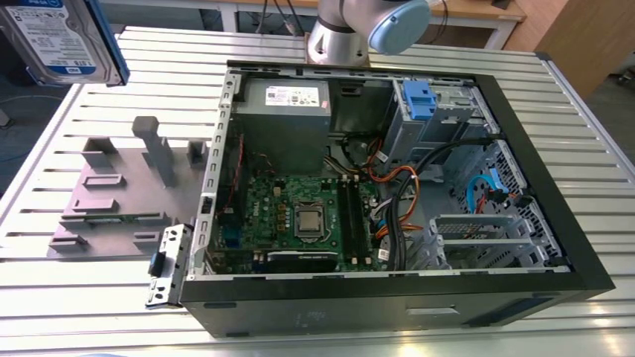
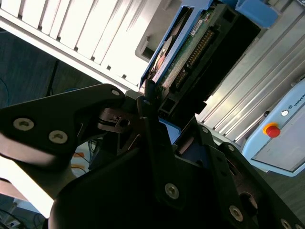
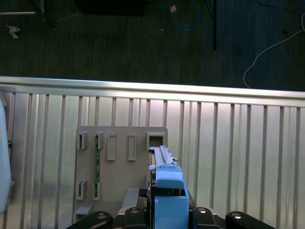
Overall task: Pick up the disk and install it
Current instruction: 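Pick up the disk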
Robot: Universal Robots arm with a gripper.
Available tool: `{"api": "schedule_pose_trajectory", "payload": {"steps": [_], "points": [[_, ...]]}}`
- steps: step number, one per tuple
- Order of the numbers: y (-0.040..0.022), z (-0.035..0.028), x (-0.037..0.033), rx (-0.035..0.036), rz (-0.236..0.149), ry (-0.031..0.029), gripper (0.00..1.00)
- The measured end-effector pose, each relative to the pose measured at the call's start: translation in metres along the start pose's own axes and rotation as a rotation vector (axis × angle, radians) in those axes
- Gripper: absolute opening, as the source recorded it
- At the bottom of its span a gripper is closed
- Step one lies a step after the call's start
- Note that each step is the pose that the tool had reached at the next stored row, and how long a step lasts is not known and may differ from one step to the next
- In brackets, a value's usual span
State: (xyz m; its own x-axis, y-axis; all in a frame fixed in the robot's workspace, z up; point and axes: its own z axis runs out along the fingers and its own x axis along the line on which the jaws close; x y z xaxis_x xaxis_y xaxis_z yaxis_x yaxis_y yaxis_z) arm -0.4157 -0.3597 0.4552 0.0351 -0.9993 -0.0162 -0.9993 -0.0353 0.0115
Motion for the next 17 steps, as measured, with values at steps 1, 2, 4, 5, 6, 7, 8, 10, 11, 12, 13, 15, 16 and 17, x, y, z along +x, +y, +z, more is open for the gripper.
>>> {"api": "schedule_pose_trajectory", "payload": {"steps": [1,2,4,5,6,7,8,10,11,12,13,15,16,17], "points": [[0.0000,-0.0003,0.0000,0.0000,0.000,0.0000,0.36],[0.0000,-0.0005,0.0000,0.0000,0.000,0.0001,0.36],[0.0000,-0.0010,0.0000,0.0000,0.000,0.0000,0.36],[0.0000,-0.0012,0.0000,0.0000,0.000,0.0000,0.36],[0.0000,-0.0016,0.0000,0.0000,0.000,0.0000,0.36],[0.0000,-0.0018,0.0000,0.0000,0.000,0.0000,0.36],[0.0000,-0.0021,0.0000,0.0000,0.000,0.0001,0.36],[0.0000,-0.0027,0.0000,0.0000,0.000,0.0000,0.36],[0.0000,-0.0030,0.0000,0.0000,0.000,0.0000,0.36],[0.0000,-0.0033,0.0000,0.0000,0.000,0.0001,0.36],[0.0000,-0.0035,0.0000,0.0000,0.000,0.0000,0.36],[0.0001,-0.0041,-0.0001,0.0000,0.000,0.0000,0.36],[0.0001,-0.0043,-0.0001,0.0001,0.000,0.0000,0.36],[0.0001,-0.0046,-0.0001,0.0000,0.000,0.0001,0.36]]}}
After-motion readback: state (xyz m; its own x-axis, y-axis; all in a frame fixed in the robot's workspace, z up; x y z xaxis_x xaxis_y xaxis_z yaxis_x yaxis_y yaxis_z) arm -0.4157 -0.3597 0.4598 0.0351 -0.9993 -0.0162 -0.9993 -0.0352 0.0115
